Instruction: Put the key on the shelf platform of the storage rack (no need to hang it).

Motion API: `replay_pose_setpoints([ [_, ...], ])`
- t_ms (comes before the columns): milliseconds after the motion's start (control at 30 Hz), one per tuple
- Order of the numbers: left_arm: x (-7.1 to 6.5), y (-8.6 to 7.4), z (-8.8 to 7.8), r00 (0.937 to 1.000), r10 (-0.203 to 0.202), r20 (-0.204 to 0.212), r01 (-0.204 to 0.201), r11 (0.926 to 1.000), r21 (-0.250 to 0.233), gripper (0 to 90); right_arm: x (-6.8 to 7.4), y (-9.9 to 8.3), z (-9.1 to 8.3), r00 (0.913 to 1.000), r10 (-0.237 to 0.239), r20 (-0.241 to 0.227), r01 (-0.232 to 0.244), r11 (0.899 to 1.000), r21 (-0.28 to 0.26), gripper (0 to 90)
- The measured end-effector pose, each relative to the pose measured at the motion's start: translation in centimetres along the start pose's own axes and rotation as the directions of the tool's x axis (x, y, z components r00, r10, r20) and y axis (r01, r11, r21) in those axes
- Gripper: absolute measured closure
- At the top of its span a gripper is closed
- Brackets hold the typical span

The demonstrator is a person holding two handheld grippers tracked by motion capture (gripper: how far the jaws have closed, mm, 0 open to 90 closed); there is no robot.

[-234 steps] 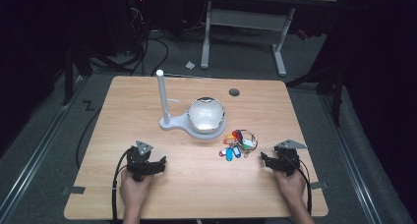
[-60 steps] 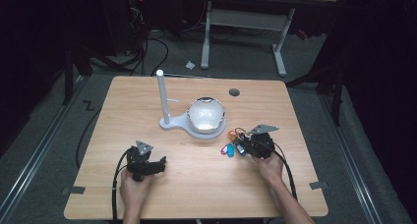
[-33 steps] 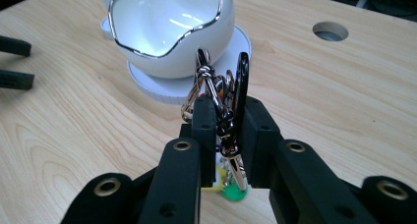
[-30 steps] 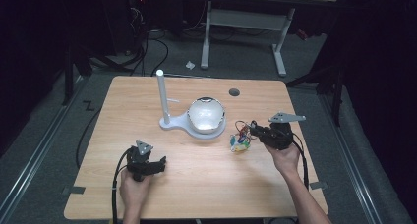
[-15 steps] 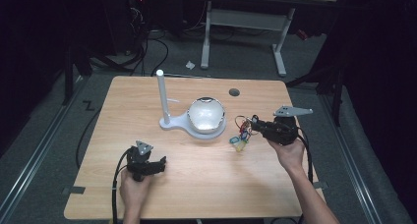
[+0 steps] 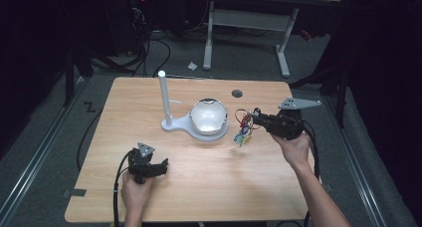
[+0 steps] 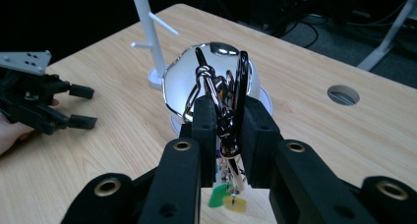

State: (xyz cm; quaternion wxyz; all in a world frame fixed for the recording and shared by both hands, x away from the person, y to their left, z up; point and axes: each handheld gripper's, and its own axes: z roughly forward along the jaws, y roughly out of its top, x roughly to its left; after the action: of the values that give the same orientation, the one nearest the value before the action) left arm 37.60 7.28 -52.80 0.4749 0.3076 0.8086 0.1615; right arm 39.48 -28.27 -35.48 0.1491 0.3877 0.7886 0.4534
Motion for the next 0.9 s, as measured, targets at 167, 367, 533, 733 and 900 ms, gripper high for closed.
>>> replay_pose_setpoints([
  [167,0.0,0.0,0.0,1.0000,0.000,0.000,0.000,1.0000,0.000,15.1,0.2,1.2,-0.2,0.9999,-0.006,-0.013,0.006,1.000,-0.004,78.9],
  [367,0.0,0.0,0.0,1.0000,-0.001,-0.001,0.001,1.0000,0.000,15.1,0.5,2.2,0.0,0.9994,-0.016,-0.030,0.016,1.000,-0.008,79.0],
  [533,0.0,0.0,0.0,1.0000,-0.004,-0.002,0.004,1.0000,0.000,15.1,0.7,3.1,0.4,0.9985,-0.020,-0.051,0.020,1.000,-0.011,78.9],
  [733,-0.1,0.0,0.0,0.9999,-0.011,-0.007,0.011,0.9999,0.002,15.1,1.0,4.5,1.0,0.9971,-0.029,-0.070,0.028,0.999,-0.018,78.9],
  [900,-0.1,0.0,0.0,0.9999,-0.011,-0.007,0.011,0.9999,0.001,15.1,1.2,5.7,1.6,0.9958,-0.029,-0.087,0.027,0.999,-0.024,78.9],
])
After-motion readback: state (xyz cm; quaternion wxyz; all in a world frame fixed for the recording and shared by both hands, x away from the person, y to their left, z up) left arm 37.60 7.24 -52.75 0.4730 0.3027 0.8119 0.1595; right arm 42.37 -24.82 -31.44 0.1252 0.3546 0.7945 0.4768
